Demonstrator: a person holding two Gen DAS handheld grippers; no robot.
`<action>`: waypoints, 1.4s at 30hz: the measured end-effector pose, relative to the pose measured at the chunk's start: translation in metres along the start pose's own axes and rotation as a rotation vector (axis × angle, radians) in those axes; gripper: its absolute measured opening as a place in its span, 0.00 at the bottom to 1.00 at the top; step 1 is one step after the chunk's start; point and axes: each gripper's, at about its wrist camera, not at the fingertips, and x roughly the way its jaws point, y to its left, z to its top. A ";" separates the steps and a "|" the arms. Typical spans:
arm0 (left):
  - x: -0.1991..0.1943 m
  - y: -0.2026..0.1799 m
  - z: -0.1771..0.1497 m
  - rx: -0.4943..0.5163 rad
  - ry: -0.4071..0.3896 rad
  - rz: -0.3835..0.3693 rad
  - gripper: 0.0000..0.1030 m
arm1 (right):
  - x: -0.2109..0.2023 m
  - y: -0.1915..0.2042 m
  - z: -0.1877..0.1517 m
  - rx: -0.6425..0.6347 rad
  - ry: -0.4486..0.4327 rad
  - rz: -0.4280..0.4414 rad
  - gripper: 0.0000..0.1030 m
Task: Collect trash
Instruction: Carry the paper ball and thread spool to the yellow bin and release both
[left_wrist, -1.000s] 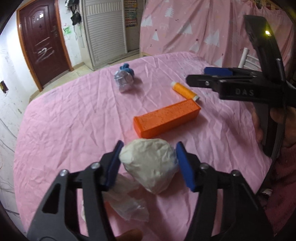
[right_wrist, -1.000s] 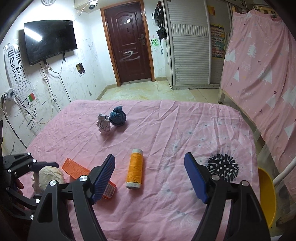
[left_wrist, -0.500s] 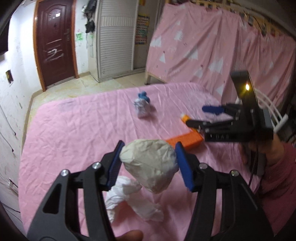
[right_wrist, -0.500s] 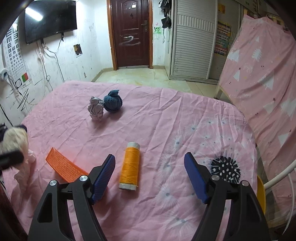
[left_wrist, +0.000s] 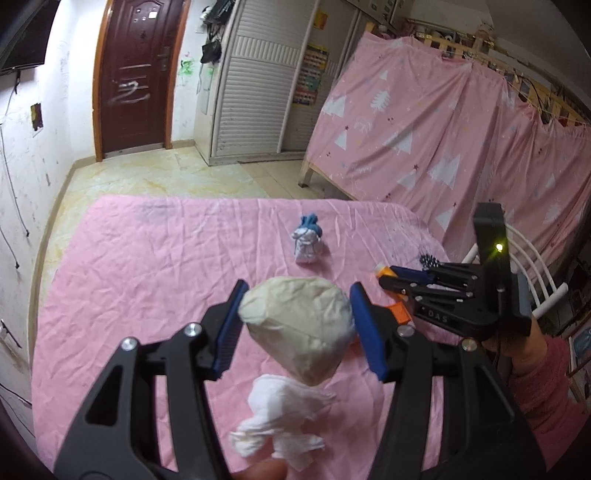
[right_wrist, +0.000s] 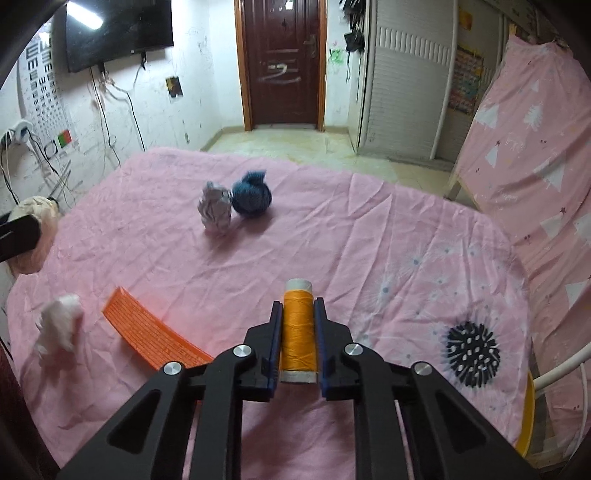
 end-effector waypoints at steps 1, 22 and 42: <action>-0.001 -0.002 0.002 -0.002 -0.005 0.003 0.52 | -0.003 -0.002 0.000 0.006 -0.011 0.000 0.09; 0.036 -0.148 0.045 0.182 -0.020 -0.075 0.52 | -0.130 -0.126 -0.046 0.247 -0.289 -0.095 0.09; 0.162 -0.328 0.061 0.327 0.140 -0.154 0.77 | -0.128 -0.242 -0.135 0.496 -0.241 -0.145 0.10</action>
